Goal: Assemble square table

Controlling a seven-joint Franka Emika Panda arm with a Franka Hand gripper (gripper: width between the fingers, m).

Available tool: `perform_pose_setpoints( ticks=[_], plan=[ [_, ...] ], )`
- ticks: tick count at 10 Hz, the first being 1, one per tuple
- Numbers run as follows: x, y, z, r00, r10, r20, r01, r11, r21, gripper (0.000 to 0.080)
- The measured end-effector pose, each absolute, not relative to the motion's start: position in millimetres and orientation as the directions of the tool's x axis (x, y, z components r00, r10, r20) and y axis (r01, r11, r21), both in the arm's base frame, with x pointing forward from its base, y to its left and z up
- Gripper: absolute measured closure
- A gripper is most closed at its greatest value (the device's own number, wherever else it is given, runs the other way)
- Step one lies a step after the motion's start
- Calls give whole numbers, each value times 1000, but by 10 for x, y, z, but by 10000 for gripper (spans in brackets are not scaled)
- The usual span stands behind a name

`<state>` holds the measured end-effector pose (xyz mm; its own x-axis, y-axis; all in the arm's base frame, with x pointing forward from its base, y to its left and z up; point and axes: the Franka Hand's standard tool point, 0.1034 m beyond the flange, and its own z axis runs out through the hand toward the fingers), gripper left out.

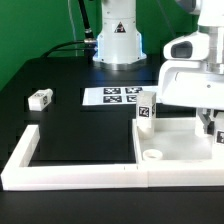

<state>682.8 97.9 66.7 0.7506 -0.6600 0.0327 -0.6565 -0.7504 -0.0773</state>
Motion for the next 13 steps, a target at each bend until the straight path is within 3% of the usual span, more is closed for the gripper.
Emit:
perform_pose_setpoints(
  ticks=[3,7,10,13],
  plan=[
    [6801,930,672,249,-962,-114,-967,-241,-77,510],
    [6789,932,660,-14,-991,-132,-999,20,-41,509],
    [6777,939,671,-353,-925,-144,-934,356,-1,509],
    [6775,952,682,-424,-897,-127,-904,428,-7,504]
  ],
)
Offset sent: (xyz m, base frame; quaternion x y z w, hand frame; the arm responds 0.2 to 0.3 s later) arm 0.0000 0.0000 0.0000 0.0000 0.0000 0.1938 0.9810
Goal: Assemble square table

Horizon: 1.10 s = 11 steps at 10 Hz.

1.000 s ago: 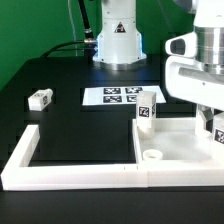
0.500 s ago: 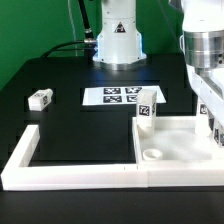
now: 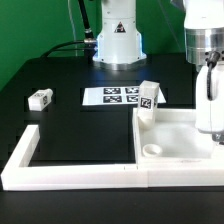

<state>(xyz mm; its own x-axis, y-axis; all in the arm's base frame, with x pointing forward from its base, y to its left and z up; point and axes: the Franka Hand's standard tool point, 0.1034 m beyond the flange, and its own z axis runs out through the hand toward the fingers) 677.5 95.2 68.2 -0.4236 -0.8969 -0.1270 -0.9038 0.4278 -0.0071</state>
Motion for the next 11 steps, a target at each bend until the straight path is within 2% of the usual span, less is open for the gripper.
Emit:
perform_pose_setpoints(
  ticks=[1,2,3,4,5,6,8,11],
  plan=[
    [6772,947,680,-412,-903,-125,-909,416,-8,504],
    [6760,952,665,-400,-908,-123,-915,403,-6,424],
    [6760,951,661,-399,-909,-123,-915,402,-6,424],
    [6770,912,682,-363,-923,-125,-930,368,-22,236],
    [6724,750,765,-311,-942,-130,-946,320,-53,176],
    [6605,539,901,-272,-953,-131,-958,281,-62,158],
    [6554,244,1052,-205,-970,-127,-972,217,-89,151],
    [6545,278,1013,-201,-972,-123,-974,212,-84,151]
  ],
)
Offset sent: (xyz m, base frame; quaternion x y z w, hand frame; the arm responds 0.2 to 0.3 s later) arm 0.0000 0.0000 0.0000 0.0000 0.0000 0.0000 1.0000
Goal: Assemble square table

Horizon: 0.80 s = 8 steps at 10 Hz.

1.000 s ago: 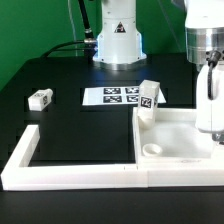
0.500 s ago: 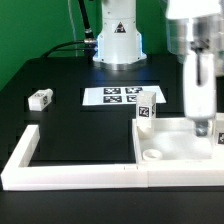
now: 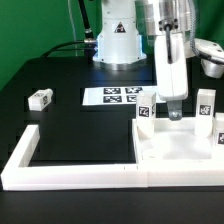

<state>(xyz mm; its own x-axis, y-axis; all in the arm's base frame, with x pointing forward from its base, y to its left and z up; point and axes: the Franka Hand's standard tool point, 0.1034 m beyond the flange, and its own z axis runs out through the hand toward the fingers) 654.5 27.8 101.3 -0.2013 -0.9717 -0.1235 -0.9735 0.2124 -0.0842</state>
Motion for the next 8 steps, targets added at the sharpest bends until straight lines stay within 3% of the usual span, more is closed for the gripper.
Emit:
perform_pose_setpoints(
  ticks=[3,5,6,8],
  plan=[
    [6537,257,1002,-186,-975,-120,-977,197,-85,151],
    [6245,-262,1127,25,-994,-105,-986,-8,-164,151],
    [6080,-516,1199,113,-989,-94,-980,-96,-172,151],
    [6082,-609,1226,250,-967,-50,-954,-237,-184,151]
  ],
)
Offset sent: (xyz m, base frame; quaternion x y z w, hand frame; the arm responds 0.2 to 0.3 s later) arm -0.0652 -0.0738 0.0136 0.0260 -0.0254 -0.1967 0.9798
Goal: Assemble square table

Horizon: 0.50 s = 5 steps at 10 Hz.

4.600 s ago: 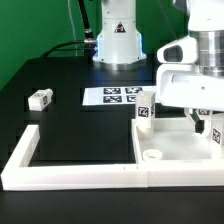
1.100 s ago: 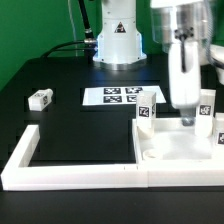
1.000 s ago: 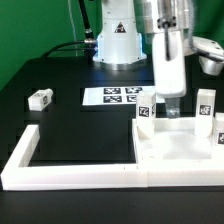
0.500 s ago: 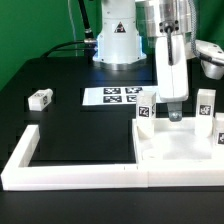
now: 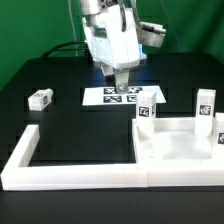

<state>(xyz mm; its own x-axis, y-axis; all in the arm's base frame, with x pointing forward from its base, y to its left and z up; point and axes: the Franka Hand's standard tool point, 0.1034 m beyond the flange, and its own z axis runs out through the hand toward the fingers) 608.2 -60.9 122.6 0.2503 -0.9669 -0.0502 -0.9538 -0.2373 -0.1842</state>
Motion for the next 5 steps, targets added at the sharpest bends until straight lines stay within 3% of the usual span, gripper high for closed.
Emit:
perform_pose_setpoints(
  ticks=[5],
  plan=[
    [6056,-645,1204,587,-809,19,-793,-580,-188,151]
  ],
)
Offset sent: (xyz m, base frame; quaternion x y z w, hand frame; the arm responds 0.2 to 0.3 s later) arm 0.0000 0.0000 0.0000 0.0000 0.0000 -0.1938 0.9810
